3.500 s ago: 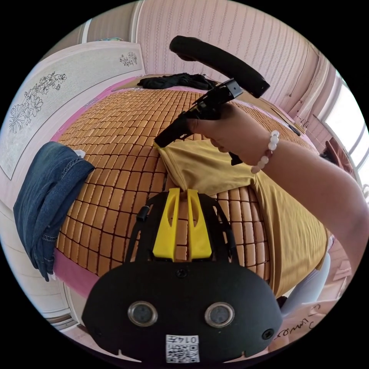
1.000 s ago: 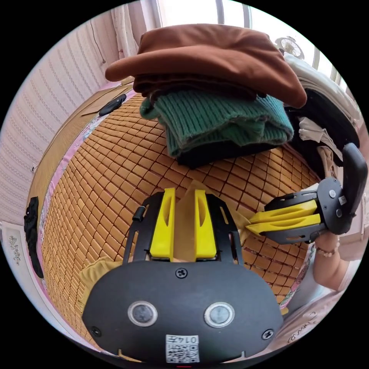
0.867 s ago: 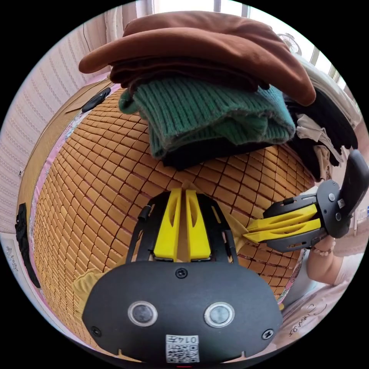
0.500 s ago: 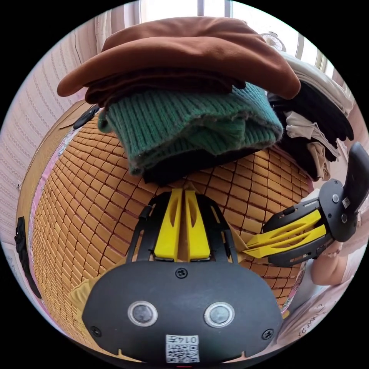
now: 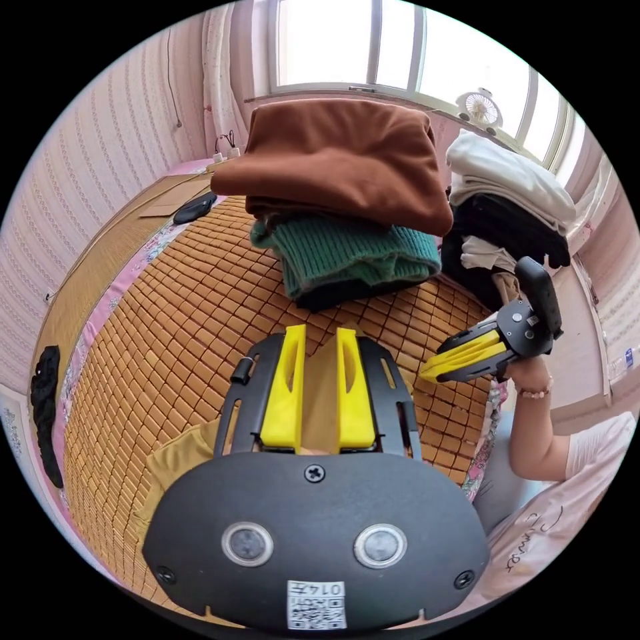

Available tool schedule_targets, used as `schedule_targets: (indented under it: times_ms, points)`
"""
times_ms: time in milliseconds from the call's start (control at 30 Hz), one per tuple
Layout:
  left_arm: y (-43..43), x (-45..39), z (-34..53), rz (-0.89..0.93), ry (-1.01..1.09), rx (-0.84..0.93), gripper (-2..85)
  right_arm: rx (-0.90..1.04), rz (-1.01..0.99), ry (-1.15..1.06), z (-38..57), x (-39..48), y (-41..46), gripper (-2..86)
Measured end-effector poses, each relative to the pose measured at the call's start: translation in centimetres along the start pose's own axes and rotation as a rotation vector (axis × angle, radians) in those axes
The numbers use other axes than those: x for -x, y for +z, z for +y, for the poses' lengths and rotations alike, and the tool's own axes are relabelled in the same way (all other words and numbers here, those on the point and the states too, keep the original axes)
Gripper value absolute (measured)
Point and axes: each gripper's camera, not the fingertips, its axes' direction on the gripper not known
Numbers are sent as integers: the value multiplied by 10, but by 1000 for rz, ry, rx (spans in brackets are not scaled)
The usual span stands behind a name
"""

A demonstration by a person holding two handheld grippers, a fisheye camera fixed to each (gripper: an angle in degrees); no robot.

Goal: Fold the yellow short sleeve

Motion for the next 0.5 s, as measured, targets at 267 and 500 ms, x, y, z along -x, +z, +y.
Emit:
schedule_targets:
  times_ms: [267,500]
  points:
    - [-136,-60,243,-50,-72,-127,67,-123,-51,-95,-1,27,-23,6]
    - [-244,-132,557,-358,-573,-89,70,-203,-104,-319,4,121,-43,15]
